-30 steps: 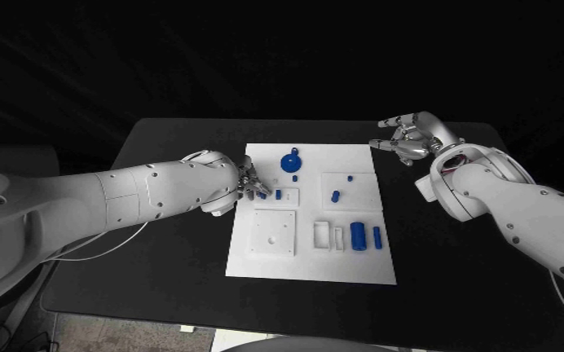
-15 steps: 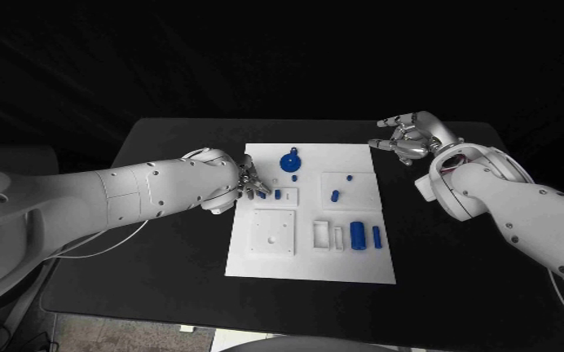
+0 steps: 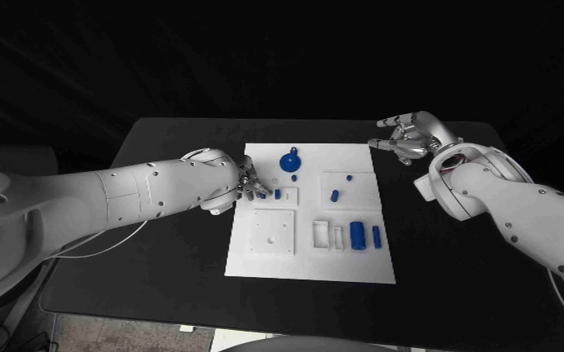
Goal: Assemble the parts on the task board
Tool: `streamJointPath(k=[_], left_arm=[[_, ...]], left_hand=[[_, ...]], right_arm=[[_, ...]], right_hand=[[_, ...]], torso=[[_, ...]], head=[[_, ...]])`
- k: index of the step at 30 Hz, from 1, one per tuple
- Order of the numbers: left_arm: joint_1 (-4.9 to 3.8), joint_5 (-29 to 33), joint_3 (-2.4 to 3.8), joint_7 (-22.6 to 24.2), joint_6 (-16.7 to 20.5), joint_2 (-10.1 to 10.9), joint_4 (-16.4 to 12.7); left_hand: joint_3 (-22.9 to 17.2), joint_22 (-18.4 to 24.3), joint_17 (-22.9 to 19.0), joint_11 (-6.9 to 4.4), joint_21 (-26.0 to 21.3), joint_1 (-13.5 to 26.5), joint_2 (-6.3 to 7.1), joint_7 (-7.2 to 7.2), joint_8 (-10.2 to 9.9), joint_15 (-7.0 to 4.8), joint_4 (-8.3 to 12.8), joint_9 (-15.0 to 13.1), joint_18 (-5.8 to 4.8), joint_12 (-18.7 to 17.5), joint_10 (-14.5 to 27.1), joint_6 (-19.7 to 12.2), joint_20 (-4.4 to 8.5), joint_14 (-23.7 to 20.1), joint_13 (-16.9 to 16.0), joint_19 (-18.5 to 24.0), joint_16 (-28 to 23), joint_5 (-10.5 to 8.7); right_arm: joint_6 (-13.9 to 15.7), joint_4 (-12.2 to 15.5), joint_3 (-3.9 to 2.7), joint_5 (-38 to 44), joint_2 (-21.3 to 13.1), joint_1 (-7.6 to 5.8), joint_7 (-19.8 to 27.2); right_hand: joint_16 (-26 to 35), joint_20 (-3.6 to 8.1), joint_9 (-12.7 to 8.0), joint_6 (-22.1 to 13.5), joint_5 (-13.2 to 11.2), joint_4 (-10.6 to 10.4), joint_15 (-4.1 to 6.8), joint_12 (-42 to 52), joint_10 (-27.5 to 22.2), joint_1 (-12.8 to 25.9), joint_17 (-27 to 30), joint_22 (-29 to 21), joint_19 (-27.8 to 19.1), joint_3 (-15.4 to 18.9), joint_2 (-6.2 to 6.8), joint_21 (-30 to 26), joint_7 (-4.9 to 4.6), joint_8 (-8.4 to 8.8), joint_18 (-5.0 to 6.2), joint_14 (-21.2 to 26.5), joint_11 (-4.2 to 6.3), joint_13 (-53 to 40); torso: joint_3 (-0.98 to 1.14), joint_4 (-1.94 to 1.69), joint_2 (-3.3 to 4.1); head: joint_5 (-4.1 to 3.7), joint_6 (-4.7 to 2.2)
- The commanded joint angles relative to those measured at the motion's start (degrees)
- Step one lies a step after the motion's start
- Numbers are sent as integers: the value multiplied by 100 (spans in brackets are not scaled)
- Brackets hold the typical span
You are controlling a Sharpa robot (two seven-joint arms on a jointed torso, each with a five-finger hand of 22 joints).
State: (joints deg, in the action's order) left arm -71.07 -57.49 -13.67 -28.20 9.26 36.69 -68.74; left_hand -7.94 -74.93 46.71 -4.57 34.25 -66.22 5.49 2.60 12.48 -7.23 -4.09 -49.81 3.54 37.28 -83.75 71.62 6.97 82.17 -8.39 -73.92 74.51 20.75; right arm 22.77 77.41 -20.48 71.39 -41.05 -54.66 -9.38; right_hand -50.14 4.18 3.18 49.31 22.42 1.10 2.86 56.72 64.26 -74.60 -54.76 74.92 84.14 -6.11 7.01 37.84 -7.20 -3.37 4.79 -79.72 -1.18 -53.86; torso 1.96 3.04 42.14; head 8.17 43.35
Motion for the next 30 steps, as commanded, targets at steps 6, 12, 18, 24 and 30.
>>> streamJointPath(k=[6, 12, 18, 24, 30], left_arm=[[33, 12, -18, -19, -207, -31, -18], [33, 13, -18, -23, -178, -31, -8], [33, 13, -17, -25, -139, -33, 11], [33, 12, -17, -33, -103, -22, 36], [32, 5, -17, -54, -123, 9, 50]], left_hand=[[19, -96, -12, 4, -36, -8, 184, -25, 46, -9, -335, -25, -65, -28, -313, -7, 50, 10, -18, -5, -41, -183], [25, -95, -18, 5, -41, 8, 217, -26, 53, -12, -407, -29, -71, -30, -312, -7, 57, 9, -21, -8, -45, -205], [22, -95, -31, 6, -48, 1, 231, -30, 59, -15, -471, -35, -76, -37, -312, -16, 64, 8, -22, -10, -56, -222], [24, -97, -41, 9, -53, 100, 328, -37, 81, -20, -677, -55, -84, -49, -312, -23, 76, 7, -25, -19, -64, -234], [81, -97, -49, 15, -57, 202, 462, -49, 103, -20, -822, -76, -91, -52, -312, -21, 82, 5, -28, -15, -70, -440]], right_arm=[[-66, 2, -2, 3, 7, 5, 61], [-63, 2, -2, 2, 9, 5, 60], [-58, 1, -2, 2, 11, 5, 61], [-55, -2, -2, 2, 9, 5, 61], [-51, -6, -2, 2, 5, 6, 61]], right_hand=[[21, -12, 5, -29, 34, -36, 17, -24, -34, 48, 6, 460, 36, 17, 8, -21, -23, 15, 93, 11, 7, 10], [21, -12, 5, -29, 34, -36, 17, -24, -34, 48, 6, 460, 36, 17, 8, -21, -23, 15, 93, 11, 7, 10], [21, -12, 5, -29, 34, -36, 17, -24, -34, 48, 6, 460, 36, 17, 8, -21, -23, 15, 93, 11, 7, 10], [24, -14, 5, -33, 39, -52, 16, -31, -40, 44, 9, 459, 35, 29, 12, -28, -22, 15, 94, 13, 7, 17], [24, -14, 5, -33, 39, -52, 16, -31, -40, 44, 9, 459, 35, 29, 12, -28, -22, 15, 94, 13, 7, 17]], torso=[[2, 0, 1], [2, 3, 1], [1, 2, 1], [3, 2, 0], [0, 3, 1]], head=[[0, -1], [2, -1], [-3, -3], [-3, -5], [-15, -8]])
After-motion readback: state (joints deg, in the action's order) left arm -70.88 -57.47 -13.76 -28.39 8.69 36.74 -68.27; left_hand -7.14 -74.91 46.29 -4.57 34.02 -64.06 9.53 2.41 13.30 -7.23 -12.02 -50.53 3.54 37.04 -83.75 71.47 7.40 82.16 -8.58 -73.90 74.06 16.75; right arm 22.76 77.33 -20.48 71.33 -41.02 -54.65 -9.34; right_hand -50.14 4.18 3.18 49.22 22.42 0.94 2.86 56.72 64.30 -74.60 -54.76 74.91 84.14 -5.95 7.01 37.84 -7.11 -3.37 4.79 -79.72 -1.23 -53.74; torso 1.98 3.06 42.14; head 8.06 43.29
